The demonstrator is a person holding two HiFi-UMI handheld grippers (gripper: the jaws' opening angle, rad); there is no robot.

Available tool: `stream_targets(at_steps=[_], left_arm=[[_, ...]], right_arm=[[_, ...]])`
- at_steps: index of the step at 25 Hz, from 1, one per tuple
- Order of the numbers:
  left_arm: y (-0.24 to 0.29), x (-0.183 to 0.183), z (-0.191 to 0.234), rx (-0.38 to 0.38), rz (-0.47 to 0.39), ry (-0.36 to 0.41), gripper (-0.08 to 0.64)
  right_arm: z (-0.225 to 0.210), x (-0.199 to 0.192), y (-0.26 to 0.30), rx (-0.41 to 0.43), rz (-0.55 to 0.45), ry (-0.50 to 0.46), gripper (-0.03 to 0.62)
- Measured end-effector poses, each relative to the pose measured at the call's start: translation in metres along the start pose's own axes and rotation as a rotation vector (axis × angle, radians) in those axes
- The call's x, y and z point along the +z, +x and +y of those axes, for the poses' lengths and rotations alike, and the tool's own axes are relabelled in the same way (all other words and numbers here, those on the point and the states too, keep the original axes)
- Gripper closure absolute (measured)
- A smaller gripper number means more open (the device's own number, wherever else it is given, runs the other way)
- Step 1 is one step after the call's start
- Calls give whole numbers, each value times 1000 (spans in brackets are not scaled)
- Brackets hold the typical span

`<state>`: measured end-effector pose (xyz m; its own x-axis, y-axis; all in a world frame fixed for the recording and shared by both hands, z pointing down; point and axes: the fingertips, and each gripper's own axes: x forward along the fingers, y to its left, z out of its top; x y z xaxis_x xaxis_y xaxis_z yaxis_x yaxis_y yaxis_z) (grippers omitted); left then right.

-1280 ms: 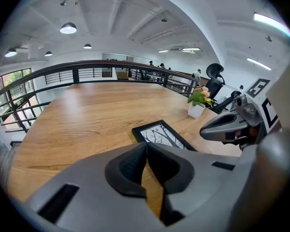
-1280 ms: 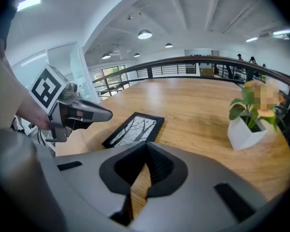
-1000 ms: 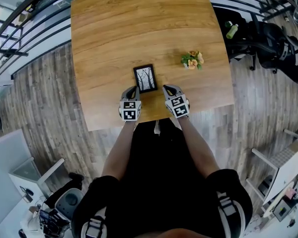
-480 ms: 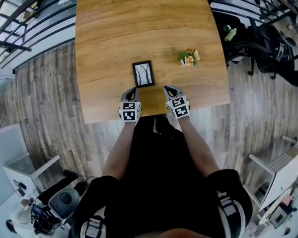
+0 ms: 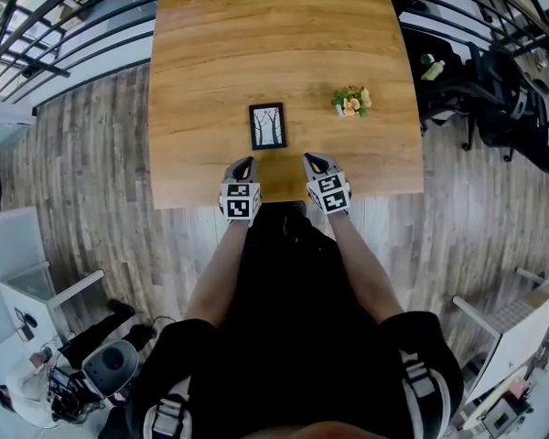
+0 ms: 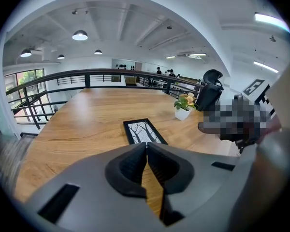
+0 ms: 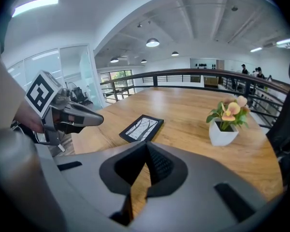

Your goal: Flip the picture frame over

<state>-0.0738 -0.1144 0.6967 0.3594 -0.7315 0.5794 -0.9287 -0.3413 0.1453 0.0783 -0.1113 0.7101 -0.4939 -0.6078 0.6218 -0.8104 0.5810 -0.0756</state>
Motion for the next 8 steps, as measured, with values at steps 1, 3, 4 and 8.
stream_targets(at_steps=[1,3,4,8], left_arm=[[-2,0,-2,0,0,6,534],[-5,0,-5,3,-1,13,534],[-6,0,-6,7,-2,14,534],[-15,-4,-9,29,-4,4,534]], right_arm=[[-1,0,-1,0,-3,1,584],[-3,-2,-4,-3,-10,8,584],[-2,-3,-5,-3,-12,11,584],[9,-8,-8,16,-12,18,584]])
